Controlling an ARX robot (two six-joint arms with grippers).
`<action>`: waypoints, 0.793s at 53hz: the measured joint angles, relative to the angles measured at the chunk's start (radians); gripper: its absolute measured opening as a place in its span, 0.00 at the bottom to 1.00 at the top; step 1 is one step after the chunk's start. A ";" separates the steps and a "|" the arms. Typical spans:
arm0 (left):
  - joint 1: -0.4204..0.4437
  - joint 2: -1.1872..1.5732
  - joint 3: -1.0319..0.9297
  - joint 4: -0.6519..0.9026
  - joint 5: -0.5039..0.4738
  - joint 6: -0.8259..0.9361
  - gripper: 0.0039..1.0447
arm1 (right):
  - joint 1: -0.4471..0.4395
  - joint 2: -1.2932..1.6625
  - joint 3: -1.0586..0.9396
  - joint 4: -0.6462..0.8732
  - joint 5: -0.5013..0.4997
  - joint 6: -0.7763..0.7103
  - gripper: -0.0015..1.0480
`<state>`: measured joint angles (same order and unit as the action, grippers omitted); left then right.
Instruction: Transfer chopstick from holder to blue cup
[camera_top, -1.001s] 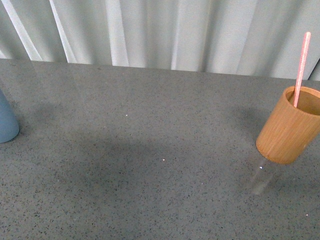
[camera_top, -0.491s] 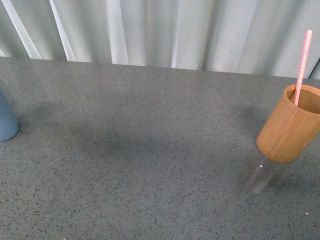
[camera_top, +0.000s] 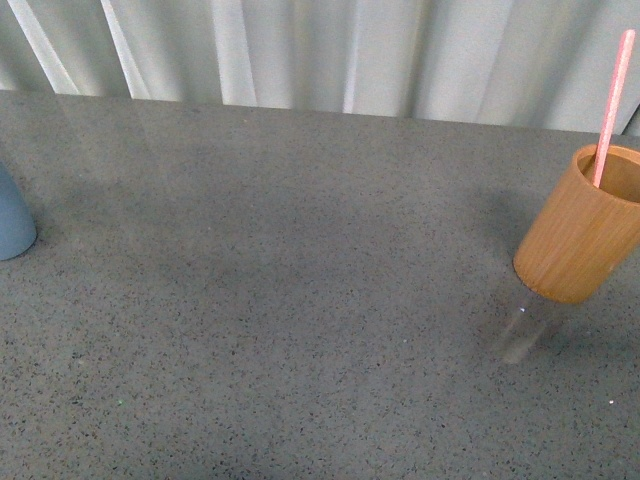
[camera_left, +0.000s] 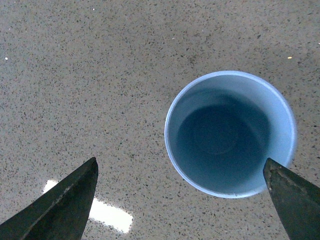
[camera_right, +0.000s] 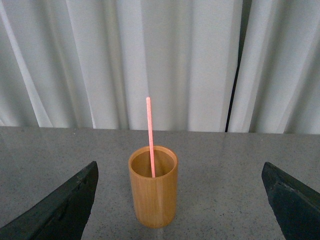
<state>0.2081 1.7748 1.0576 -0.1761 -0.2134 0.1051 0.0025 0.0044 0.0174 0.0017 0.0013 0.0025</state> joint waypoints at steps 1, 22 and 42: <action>0.001 0.003 0.002 0.000 -0.001 0.000 0.94 | 0.000 0.000 0.000 0.000 0.000 0.000 0.90; 0.005 0.133 0.069 -0.002 -0.031 -0.005 0.94 | 0.000 0.000 0.000 0.000 0.000 0.000 0.90; -0.018 0.196 0.109 -0.050 -0.010 -0.093 0.60 | 0.000 0.000 0.000 0.000 0.000 0.000 0.90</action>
<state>0.1905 1.9709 1.1671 -0.2264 -0.2237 0.0120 0.0025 0.0044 0.0174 0.0017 0.0013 0.0025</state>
